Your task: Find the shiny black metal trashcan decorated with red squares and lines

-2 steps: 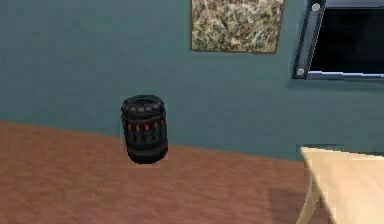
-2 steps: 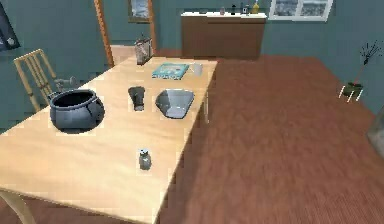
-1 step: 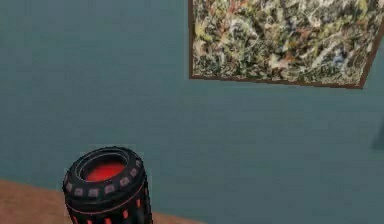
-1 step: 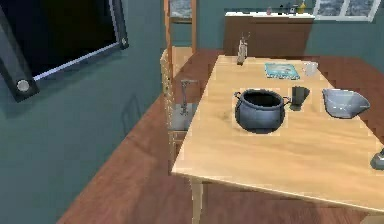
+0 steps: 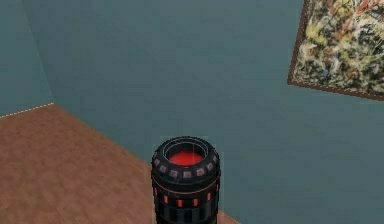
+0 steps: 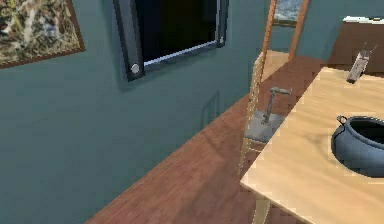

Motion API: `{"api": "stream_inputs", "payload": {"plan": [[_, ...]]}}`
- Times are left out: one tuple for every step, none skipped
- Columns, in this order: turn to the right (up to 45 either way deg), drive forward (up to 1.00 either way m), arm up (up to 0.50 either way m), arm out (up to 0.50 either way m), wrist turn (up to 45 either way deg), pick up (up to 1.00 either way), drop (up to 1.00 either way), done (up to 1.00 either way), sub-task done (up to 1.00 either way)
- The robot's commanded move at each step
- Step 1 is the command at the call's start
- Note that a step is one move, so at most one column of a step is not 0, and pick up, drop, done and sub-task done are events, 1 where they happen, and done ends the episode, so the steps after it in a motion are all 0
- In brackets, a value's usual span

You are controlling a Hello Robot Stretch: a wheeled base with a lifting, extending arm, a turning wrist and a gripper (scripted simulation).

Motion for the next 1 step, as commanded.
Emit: {"api": "stream_inputs", "payload": {"plan": [[0.0, 0.00, 0.00, 0.00, 0.0, 0.00, 0.00, 1.00, 0.00]]}}
